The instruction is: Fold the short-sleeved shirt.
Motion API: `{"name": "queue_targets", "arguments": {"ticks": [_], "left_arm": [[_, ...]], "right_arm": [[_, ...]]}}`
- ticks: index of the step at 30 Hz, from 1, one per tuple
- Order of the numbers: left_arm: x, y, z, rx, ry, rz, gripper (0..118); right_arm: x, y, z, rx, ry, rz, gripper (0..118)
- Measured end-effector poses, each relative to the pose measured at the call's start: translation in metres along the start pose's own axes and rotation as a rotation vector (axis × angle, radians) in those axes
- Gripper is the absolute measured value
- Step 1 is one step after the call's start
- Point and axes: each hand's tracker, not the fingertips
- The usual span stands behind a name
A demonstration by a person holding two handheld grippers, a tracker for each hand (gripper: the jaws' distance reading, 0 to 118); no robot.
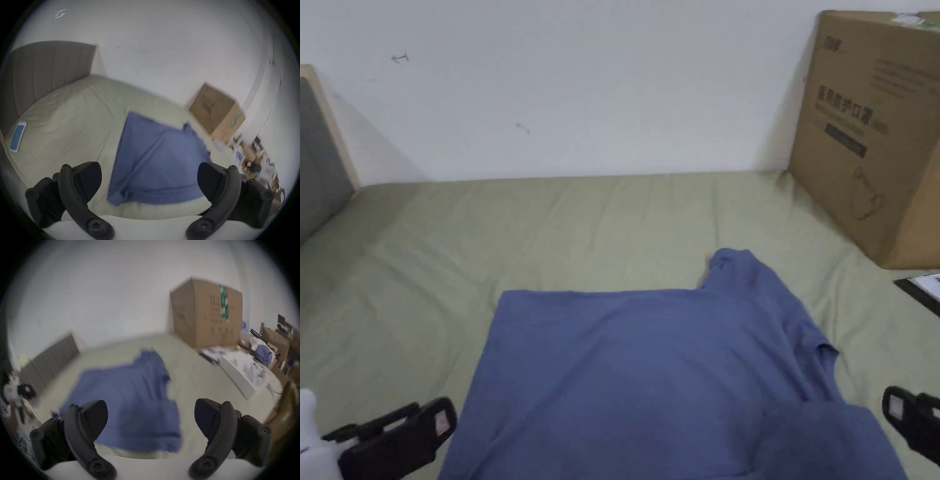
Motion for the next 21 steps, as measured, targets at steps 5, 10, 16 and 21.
{"name": "queue_targets", "arguments": {"ticks": [5, 10, 16, 21], "left_arm": [[0.021, -0.019, 0.015, 0.082, 0.12, -0.15, 0], [0.019, -0.01, 0.007, -0.025, 0.158, -0.253, 0], [-0.006, -0.003, -0.074, -0.716, 0.227, -0.309, 0], [-0.02, -0.028, -0.104, -0.718, 0.269, -0.34, 118]], "right_arm": [[-0.033, -0.013, 0.002, 0.084, 0.041, -0.014, 0], [-0.044, -0.005, 0.003, 0.051, 0.102, 0.01, 0], [-0.055, -0.012, -0.001, -0.003, 0.147, 0.153, 0], [-0.068, -0.021, 0.001, -0.049, 0.163, 0.198, 0]]}}
